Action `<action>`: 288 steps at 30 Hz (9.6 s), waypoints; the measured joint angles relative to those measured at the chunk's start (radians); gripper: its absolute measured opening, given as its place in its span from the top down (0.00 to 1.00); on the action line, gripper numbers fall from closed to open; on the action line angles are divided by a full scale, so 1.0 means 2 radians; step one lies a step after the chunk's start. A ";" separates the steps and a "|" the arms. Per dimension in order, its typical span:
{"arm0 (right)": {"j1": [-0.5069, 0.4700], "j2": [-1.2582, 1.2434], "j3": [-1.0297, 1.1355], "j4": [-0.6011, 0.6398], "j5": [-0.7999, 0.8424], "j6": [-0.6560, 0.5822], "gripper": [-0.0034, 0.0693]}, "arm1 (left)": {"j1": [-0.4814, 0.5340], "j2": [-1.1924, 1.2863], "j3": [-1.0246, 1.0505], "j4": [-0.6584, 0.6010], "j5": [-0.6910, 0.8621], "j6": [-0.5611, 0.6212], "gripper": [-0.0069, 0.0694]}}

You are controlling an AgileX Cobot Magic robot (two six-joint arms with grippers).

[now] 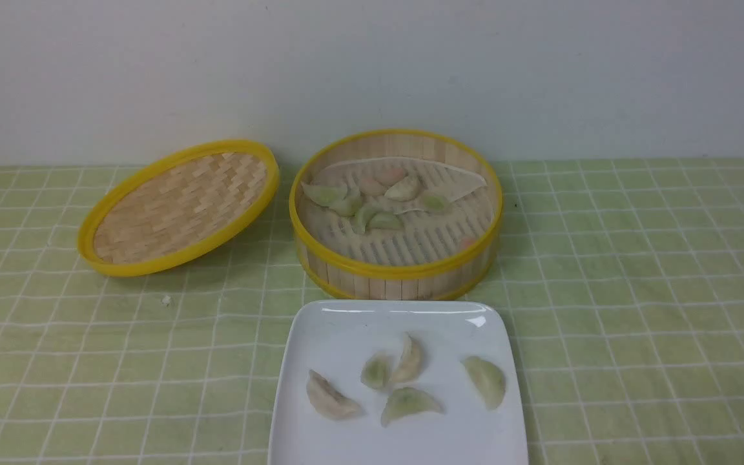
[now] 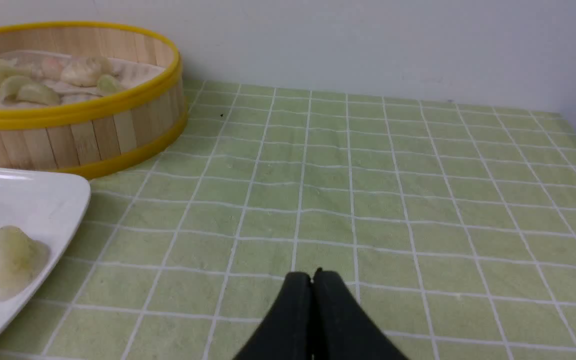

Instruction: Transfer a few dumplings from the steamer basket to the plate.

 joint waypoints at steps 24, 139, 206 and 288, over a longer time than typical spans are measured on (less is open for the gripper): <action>0.000 0.000 0.000 0.000 0.000 0.000 0.97 | 0.000 0.000 0.000 0.001 0.000 0.003 0.92; 0.020 0.503 -0.584 0.113 0.416 -0.032 0.97 | -0.214 1.027 -1.084 -0.085 0.423 0.064 0.57; 0.169 1.345 -1.315 0.057 0.418 -0.103 0.58 | -0.379 0.523 -0.653 0.134 0.435 -0.193 0.92; 0.149 1.385 -1.352 0.184 0.335 -0.344 0.19 | -0.379 0.506 -0.648 0.158 0.437 -0.189 0.92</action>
